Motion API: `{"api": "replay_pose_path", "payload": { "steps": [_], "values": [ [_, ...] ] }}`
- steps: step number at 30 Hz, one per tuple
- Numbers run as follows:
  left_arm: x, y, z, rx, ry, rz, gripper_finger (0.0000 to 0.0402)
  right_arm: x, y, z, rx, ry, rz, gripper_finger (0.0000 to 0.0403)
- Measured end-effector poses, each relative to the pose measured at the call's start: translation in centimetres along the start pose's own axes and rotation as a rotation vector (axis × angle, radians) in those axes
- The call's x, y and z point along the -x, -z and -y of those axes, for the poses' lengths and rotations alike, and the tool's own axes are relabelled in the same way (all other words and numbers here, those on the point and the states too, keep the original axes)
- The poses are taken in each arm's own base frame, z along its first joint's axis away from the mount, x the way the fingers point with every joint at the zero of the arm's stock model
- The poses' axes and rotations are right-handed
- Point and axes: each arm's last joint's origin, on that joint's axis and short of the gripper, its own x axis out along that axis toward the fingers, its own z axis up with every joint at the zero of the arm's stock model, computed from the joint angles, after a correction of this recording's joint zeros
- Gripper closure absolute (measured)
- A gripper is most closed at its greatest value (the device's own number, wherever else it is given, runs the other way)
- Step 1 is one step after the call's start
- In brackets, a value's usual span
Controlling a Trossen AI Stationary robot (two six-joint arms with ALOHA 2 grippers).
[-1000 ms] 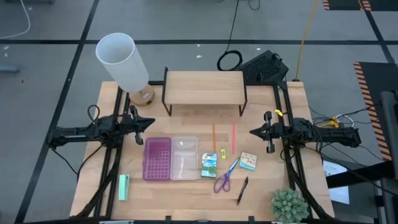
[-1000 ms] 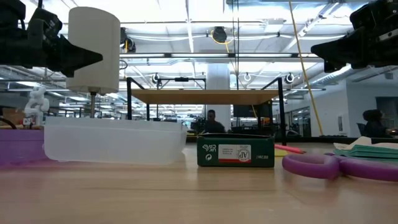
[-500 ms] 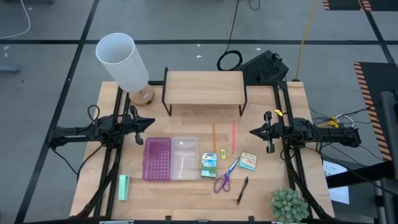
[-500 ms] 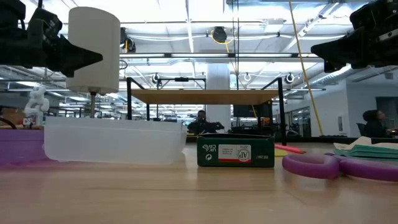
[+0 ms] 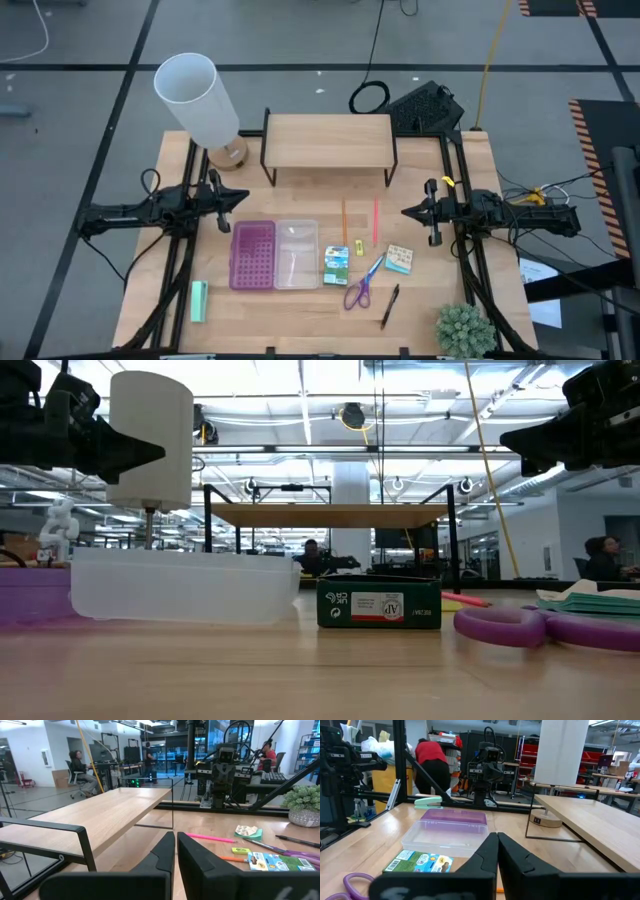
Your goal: Pack school essentials
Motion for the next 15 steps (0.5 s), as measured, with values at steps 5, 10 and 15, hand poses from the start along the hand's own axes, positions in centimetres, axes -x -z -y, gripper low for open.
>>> {"api": "replay_pose_path", "payload": {
  "steps": [5, 10, 15],
  "values": [
    [0.00, 0.00, 0.00, 0.000, 0.000, 0.000, 0.0378, 0.00, 0.00, 0.00, -0.001, 0.000, 0.000, 0.0403],
    [0.00, 0.01, 0.00, 0.000, 0.000, 0.000, 0.0378, 0.00, 0.02, 0.05, -0.001, 0.006, -0.002, 0.0403],
    [0.00, 0.00, 0.00, 0.000, 0.000, 0.000, 0.0378, 0.00, 0.00, 0.03, -0.062, 0.001, -0.001, 0.0403]
  ]
}}
